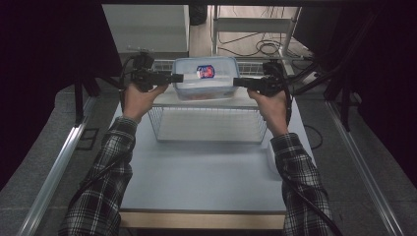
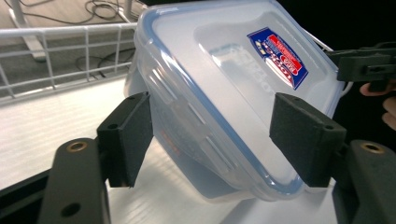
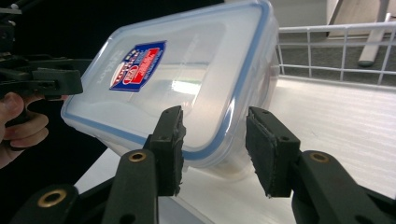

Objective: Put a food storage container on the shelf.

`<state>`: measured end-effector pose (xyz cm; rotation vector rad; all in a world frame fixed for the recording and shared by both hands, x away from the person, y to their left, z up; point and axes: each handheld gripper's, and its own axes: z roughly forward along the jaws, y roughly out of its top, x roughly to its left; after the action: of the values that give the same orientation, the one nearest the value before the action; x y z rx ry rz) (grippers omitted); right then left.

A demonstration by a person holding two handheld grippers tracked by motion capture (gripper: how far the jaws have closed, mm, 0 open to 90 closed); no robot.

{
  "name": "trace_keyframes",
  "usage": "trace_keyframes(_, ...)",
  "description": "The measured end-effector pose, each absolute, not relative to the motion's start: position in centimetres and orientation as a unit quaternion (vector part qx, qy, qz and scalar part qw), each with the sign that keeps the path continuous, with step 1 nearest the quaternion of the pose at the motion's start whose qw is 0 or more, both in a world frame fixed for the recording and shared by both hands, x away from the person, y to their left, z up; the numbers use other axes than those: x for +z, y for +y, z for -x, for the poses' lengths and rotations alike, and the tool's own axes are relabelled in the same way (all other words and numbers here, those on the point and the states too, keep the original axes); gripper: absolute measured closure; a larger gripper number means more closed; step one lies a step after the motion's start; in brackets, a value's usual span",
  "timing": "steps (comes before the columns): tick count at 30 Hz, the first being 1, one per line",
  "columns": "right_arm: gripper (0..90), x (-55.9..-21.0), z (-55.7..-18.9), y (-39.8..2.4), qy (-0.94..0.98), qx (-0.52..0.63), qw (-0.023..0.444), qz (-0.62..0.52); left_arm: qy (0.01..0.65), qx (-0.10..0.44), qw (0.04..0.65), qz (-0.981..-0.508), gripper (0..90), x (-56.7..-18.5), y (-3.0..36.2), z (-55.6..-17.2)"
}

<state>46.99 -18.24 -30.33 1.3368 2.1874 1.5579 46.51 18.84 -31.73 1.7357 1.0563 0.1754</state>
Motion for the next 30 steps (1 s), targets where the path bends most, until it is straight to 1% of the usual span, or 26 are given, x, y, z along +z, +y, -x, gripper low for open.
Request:
trace_keyframes(2, 56.8, -30.2, -46.9, -18.1, 0.727, 0.517, 0.075, -0.446, 0.445, 0.075, 0.527, -0.720, 33.1, -31.9, 18.9, -46.6)
trace_keyframes(5, 57.3, -30.0, -46.8, -18.1, 0.728, 0.515, 0.076, -0.446, 0.446, 0.058, 0.538, -0.713, 34.7, -32.3, 18.8, -47.0)
trace_keyframes(7, 57.5, -30.0, -46.7, -18.1, 0.731, 0.513, 0.078, -0.444, 0.445, 0.057, 0.540, -0.712, 35.5, -32.3, 18.8, -47.0)
trace_keyframes(9, 57.8, -29.9, -46.7, -18.1, 0.731, 0.513, 0.080, -0.443, 0.443, 0.062, 0.539, -0.714, 36.5, -32.2, 18.7, -46.9)
trace_keyframes(12, 57.8, -30.0, -46.6, -18.1, 0.730, 0.517, 0.083, -0.439, 0.437, 0.088, 0.532, -0.720, 38.6, -31.9, 18.6, -46.3)
trace_keyframes(21, 56.5, -29.8, -45.8, -18.4, 0.737, 0.521, 0.089, -0.421, 0.415, 0.089, 0.545, -0.723, 35.4, -31.5, 19.2, -44.8)
trace_keyframes(24, 52.8, -30.0, -45.2, -18.6, 0.740, 0.525, 0.094, -0.410, 0.402, 0.099, 0.545, -0.729, 31.7, -31.7, 19.2, -43.7)
trace_keyframes(25, 52.8, -30.0, -45.2, -18.6, 0.740, 0.525, 0.094, -0.410, 0.402, 0.099, 0.545, -0.729, 30.5, -31.7, 19.2, -43.7)
trace_keyframes(26, 51.6, -30.1, -45.0, -18.6, 0.741, 0.525, 0.096, -0.407, 0.396, 0.108, 0.543, -0.732, 30.5, -32.0, 19.2, -43.2)
trace_keyframes(29, 47.1, -30.3, -44.5, -18.7, 0.748, 0.521, 0.108, -0.396, 0.391, 0.114, 0.542, -0.735, 25.8, -32.4, 19.2, -42.7)
trace_keyframes(30, 43.7, -30.4, -44.2, -18.8, 0.751, 0.521, 0.109, -0.391, 0.387, 0.118, 0.542, -0.737, 23.1, -32.8, 19.2, -42.3)
